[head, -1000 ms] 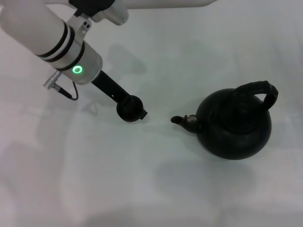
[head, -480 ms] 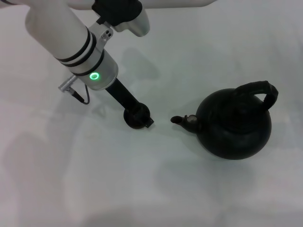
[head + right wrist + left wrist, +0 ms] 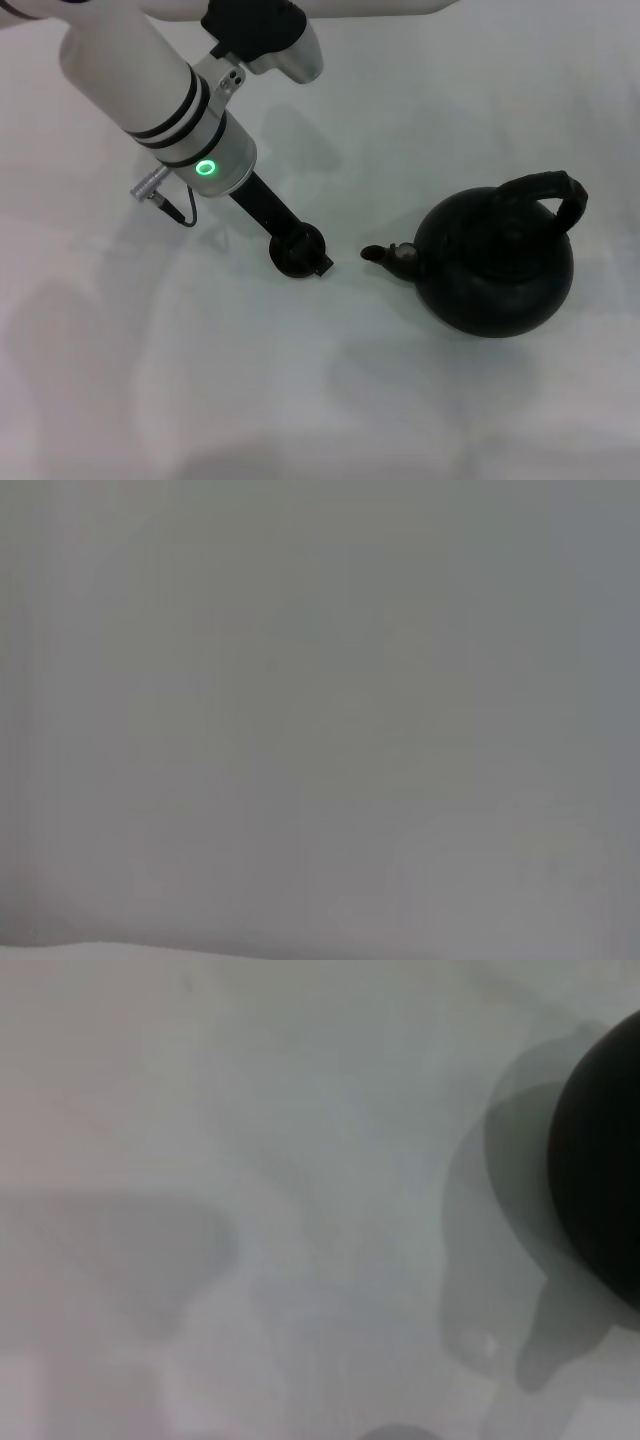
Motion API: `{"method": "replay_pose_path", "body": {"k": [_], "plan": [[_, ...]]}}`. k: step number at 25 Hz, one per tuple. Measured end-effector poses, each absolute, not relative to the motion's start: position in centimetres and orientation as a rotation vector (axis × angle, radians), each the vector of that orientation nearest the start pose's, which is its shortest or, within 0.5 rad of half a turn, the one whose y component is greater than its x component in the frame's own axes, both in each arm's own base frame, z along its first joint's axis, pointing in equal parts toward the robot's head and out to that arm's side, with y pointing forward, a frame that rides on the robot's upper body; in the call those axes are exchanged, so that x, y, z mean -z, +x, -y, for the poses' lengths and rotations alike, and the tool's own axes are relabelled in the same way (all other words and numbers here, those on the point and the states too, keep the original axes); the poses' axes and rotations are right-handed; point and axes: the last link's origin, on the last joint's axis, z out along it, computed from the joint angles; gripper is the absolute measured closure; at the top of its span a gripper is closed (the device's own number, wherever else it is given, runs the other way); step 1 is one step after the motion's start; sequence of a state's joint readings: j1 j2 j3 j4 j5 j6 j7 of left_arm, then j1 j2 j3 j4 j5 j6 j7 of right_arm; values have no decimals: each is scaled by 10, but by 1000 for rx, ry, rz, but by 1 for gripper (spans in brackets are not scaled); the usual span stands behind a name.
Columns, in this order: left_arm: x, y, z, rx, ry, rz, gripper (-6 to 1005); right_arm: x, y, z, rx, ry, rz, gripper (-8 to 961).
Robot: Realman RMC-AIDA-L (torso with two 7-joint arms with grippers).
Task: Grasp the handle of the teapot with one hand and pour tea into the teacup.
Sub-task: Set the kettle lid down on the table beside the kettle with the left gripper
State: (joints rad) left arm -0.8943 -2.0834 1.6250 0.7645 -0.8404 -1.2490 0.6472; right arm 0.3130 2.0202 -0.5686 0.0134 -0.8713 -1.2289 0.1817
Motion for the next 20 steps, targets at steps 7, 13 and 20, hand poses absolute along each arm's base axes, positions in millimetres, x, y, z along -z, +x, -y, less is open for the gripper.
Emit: {"method": "replay_pose_path", "body": {"k": [7,13,20], "plan": [[101,-161,-366,-536,-2830,896,259,-31,407,-272,-464,-1529,-567,86],[102,-161,-365,-544,-2832,888,256,-30,406,-272,-465,-1529,-568,86],[103,-161,-364,-558,-2843,866,252,-30,406,-273,-466,-1531,-568,86]]}}
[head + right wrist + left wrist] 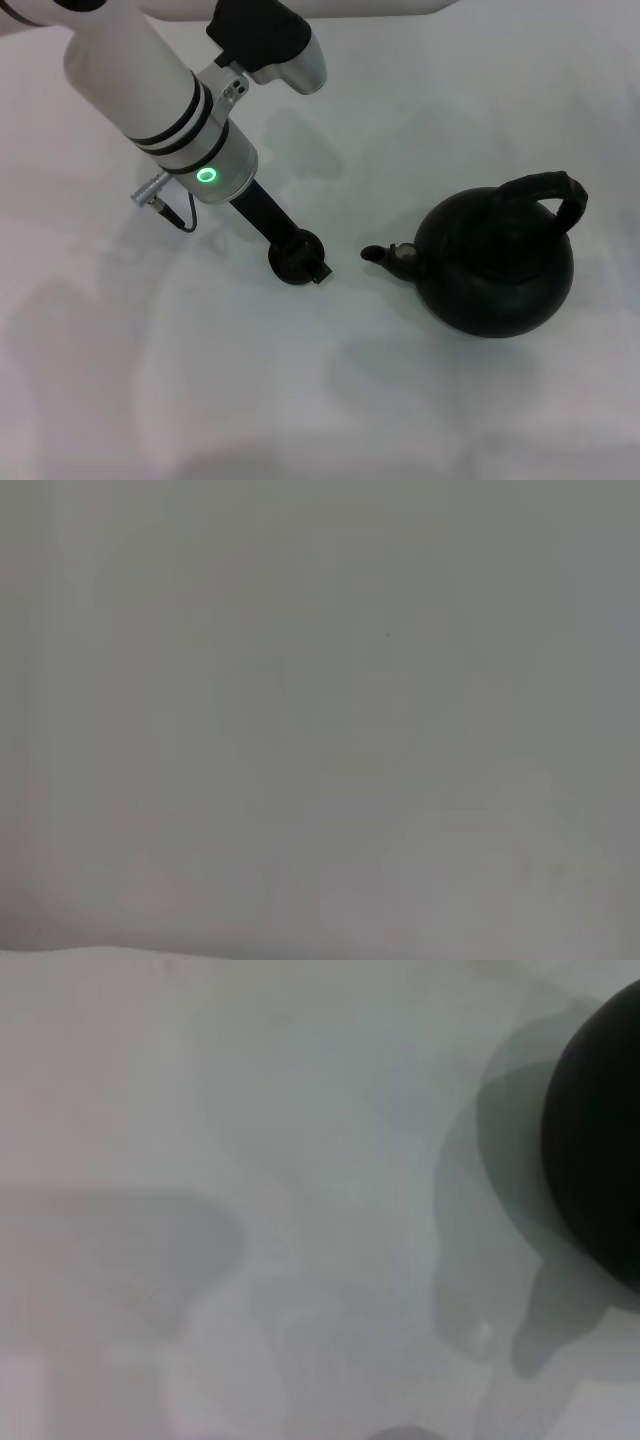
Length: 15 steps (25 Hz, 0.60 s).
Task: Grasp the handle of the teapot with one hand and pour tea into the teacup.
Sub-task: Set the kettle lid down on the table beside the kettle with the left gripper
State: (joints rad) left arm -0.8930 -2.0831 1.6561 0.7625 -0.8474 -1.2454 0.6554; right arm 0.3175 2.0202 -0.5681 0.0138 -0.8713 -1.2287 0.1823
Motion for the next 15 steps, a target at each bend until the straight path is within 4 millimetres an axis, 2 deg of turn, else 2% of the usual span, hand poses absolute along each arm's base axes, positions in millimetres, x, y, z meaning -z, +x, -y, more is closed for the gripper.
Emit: {"method": "replay_pose_path", "body": {"k": [15], "plan": [[104,-163,-363,-544,-2840,862,243,-29,406,-272,-464,-1532,-568,87]]}}
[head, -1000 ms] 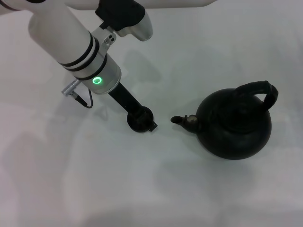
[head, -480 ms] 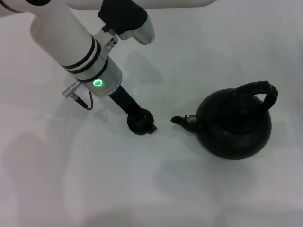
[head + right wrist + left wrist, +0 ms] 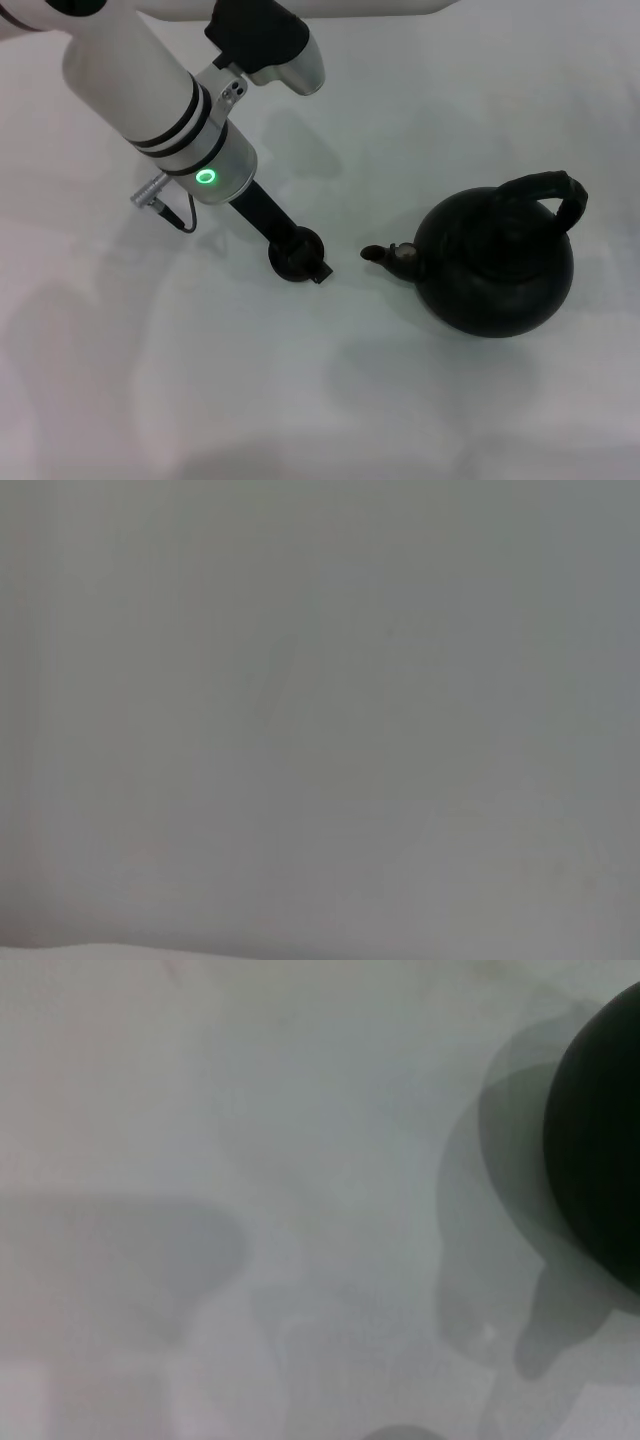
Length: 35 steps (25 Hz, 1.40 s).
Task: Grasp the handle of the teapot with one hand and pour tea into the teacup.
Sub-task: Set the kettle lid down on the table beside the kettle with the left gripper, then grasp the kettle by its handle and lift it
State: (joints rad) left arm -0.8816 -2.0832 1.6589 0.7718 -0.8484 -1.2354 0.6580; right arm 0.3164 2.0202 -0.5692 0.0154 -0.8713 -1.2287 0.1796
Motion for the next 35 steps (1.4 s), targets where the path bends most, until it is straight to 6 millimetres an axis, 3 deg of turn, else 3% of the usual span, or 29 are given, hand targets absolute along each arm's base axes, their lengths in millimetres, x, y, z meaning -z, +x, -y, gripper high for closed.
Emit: {"method": "replay_pose_path", "body": {"k": [12,21,27,35], "plan": [[95,-157,-361,-465,-2848,819,225,-31,406,-274,-464,-1531,-561,87],[73,-172,-358,-308,-2827,791,225,-33,405,-273,-469,-1528,-548,87],[42,-190,-351,25,-2794,765,226,-40,396,-267,-526,-1552,-455,87],[-11,-241,-331,544,-2572,691,226,-62,393,-245,-639,-1784,-489,87]]}}
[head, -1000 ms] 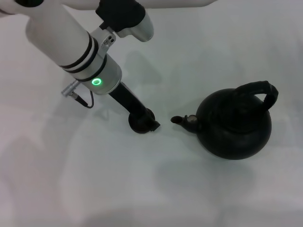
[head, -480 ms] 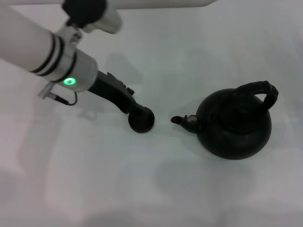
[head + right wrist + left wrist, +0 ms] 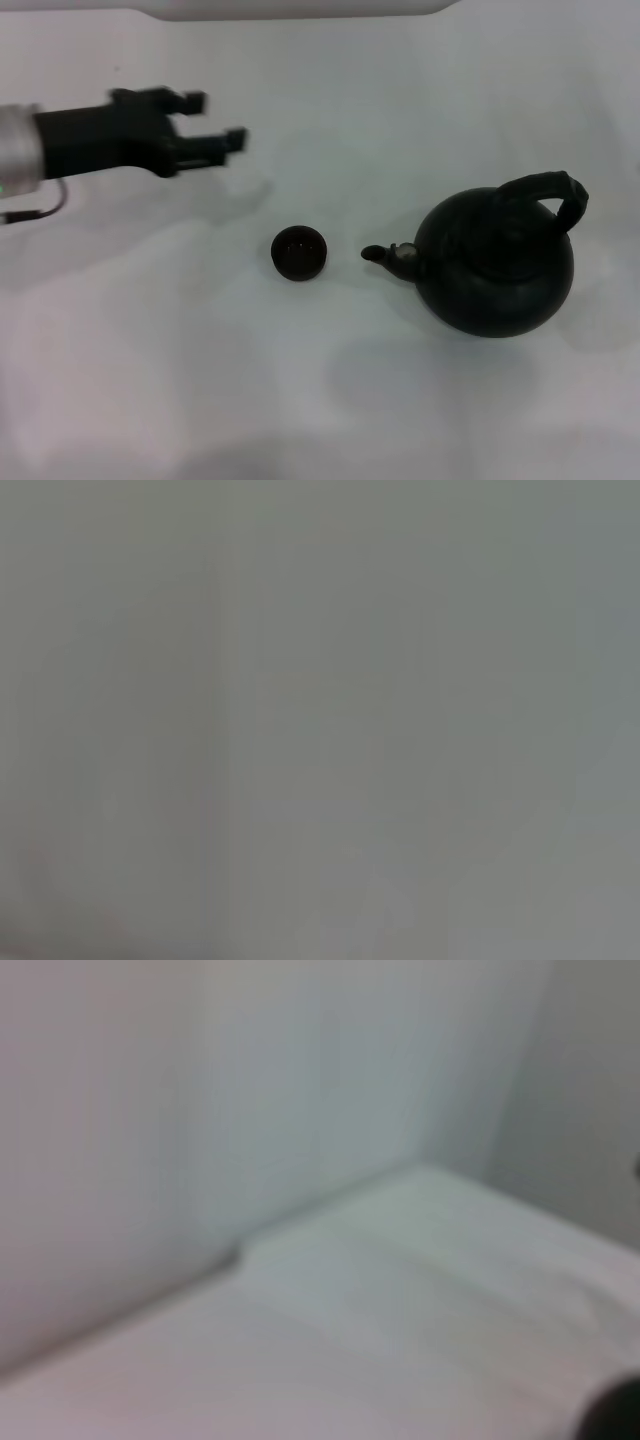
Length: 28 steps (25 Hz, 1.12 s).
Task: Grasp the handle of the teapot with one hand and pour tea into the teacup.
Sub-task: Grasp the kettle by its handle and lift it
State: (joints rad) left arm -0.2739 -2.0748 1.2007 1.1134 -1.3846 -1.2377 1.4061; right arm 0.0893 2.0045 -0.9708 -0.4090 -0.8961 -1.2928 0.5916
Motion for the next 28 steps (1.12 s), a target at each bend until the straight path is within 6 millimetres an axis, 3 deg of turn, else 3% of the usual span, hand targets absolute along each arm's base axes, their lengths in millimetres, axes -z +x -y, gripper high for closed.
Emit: {"method": "replay_pose_path", "body": {"k": [4,9,13,17,21,28], "plan": [[-26,-269,-314,725,-2418,649,226,-75,379,-230,-512,-1959,-462,87],[-29,-300,-296,774,-2297,625,225,-89,357,-209,-339,-2132,-549,87],[-22,-319,-287,789,-2237,675,225,-85,346,-199,-298,-2258,-671,88],[-20,-331,-282,784,-2196,701,225,-75,332,-194,-382,-2353,-758,88],[-17,-335,-280,793,-2179,724,225,-60,322,-201,-440,-2381,-766,88],[-16,-335,-280,804,-2171,713,226,-38,315,-232,-447,-2389,-737,88]]}}
